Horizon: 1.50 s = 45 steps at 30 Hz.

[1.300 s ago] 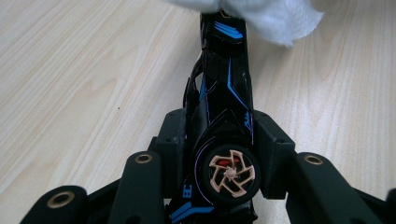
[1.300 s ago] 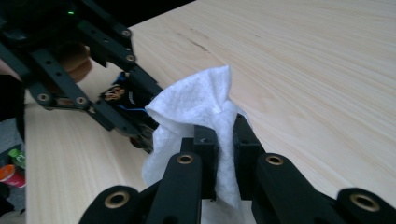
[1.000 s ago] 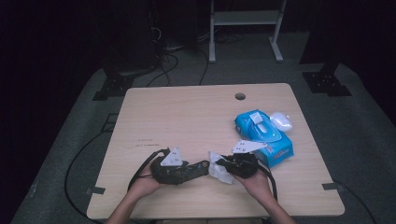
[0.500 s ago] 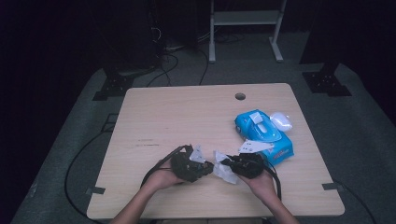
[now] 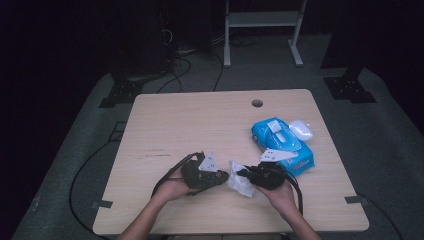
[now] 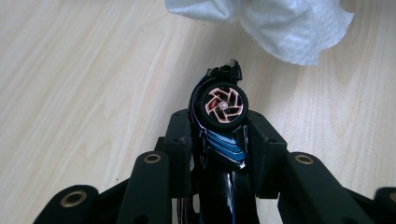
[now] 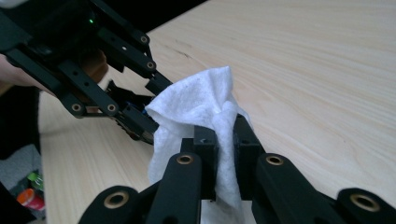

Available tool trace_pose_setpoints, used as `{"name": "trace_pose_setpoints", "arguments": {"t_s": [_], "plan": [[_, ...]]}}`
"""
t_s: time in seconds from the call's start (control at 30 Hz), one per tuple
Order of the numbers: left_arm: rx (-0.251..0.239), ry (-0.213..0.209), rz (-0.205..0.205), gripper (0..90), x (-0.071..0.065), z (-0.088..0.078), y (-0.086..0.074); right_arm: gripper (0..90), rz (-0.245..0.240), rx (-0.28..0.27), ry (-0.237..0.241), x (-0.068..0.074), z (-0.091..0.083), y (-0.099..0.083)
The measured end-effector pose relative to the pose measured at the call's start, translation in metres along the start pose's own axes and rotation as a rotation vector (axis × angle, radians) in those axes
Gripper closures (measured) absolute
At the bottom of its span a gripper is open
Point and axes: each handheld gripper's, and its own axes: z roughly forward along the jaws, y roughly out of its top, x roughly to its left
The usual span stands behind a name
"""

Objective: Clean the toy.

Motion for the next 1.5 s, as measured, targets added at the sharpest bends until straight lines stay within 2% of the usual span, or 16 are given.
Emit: {"name": "trace_pose_setpoints", "arguments": {"t_s": [0.07,0.1,0.17,0.23,0.3,0.43,0.5,0.53,0.6,0.73,0.87,0.9,1.07,1.1,1.23,1.5], "plan": [[0.022,-0.017,-0.001,64.9,-0.001,0.003,0.0,83.1,-0.005,-0.01,-0.003,0.0,-0.001,0.002],[0.029,-0.013,-0.016,63.9,-0.001,0.004,-0.001,83.0,-0.004,-0.008,-0.007,0.0,-0.001,0.003],[0.044,-0.029,-0.04,57.3,0.0,0.006,-0.002,83.0,-0.004,-0.004,-0.012,-0.001,0.0,0.001],[0.081,-0.028,-0.052,52.3,0.002,0.008,-0.003,83.0,-0.006,0.003,-0.016,-0.002,0.0,0.0],[0.112,-0.033,-0.062,51.0,0.001,0.012,-0.004,83.0,-0.004,0.004,-0.019,-0.002,0.001,-0.001],[0.175,-0.026,-0.041,49.9,0.0,0.019,-0.002,83.0,0.002,0.005,-0.021,-0.003,0.002,-0.001],[0.207,-0.023,-0.05,50.2,0.0,0.022,0.001,83.0,0.006,0.005,-0.022,-0.003,0.003,-0.002],[0.215,-0.008,-0.039,53.1,-0.001,0.023,0.002,82.9,0.009,0.005,-0.023,-0.004,0.003,-0.002],[0.22,-0.019,-0.014,57.2,-0.002,0.024,0.003,82.9,0.012,-0.005,-0.024,-0.005,0.002,-0.002],[0.185,0.003,0.015,58.2,-0.004,0.023,0.004,82.9,0.021,-0.012,-0.022,-0.007,0.0,-0.001],[0.104,0.041,0.057,58.5,-0.006,0.016,0.001,82.9,0.022,-0.031,-0.005,-0.005,-0.003,0.002],[0.075,0.057,0.089,58.6,-0.007,0.011,0.001,83.0,0.018,-0.039,-0.002,-0.004,-0.004,0.004],[-0.099,0.08,0.072,64.4,-0.005,-0.013,-0.001,82.9,-0.004,-0.067,0.04,0.005,-0.008,0.017],[-0.12,0.084,0.065,64.7,-0.005,-0.015,-0.002,82.9,-0.011,-0.072,0.045,0.007,-0.008,0.019],[-0.136,0.071,0.076,65.0,-0.008,-0.015,-0.006,82.9,-0.029,-0.079,0.073,0.015,-0.002,0.026],[-0.165,0.065,0.083,65.1,-0.012,-0.015,-0.009,82.9,-0.063,-0.033,0.126,0.03,0.016,0.032]]}}
